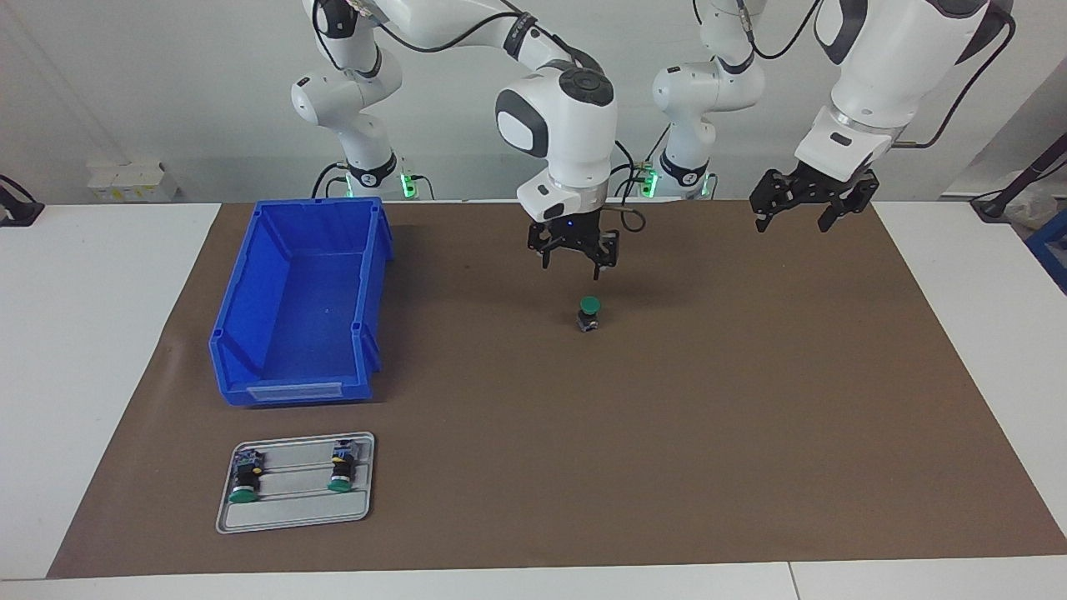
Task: Place and press button with both arms
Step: 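Swing the right gripper from the blue bin over the green button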
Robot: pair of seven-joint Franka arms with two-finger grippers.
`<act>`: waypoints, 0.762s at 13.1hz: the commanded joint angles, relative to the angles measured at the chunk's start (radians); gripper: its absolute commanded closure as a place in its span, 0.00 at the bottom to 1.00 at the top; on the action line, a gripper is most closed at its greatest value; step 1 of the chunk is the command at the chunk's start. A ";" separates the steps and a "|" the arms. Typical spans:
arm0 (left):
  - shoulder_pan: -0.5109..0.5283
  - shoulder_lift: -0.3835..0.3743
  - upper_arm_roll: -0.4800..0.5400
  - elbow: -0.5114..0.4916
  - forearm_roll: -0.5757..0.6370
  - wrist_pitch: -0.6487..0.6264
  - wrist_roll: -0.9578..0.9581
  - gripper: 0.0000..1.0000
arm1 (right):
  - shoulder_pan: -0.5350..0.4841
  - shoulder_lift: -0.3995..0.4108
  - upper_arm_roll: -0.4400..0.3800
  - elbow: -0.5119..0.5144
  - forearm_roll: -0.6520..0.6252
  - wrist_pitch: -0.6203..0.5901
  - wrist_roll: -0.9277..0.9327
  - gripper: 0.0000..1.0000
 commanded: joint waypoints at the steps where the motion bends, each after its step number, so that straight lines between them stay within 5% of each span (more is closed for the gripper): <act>1: 0.012 -0.033 -0.006 -0.036 0.007 -0.002 0.003 0.00 | 0.045 0.160 -0.005 0.158 -0.062 -0.004 0.164 0.03; 5: 0.012 -0.033 -0.006 -0.036 0.007 -0.002 0.003 0.00 | 0.058 0.254 -0.003 0.187 -0.078 0.038 0.371 0.05; 10: 0.012 -0.033 -0.006 -0.036 0.007 -0.002 0.003 0.00 | 0.056 0.251 -0.003 0.167 -0.059 0.043 0.560 0.07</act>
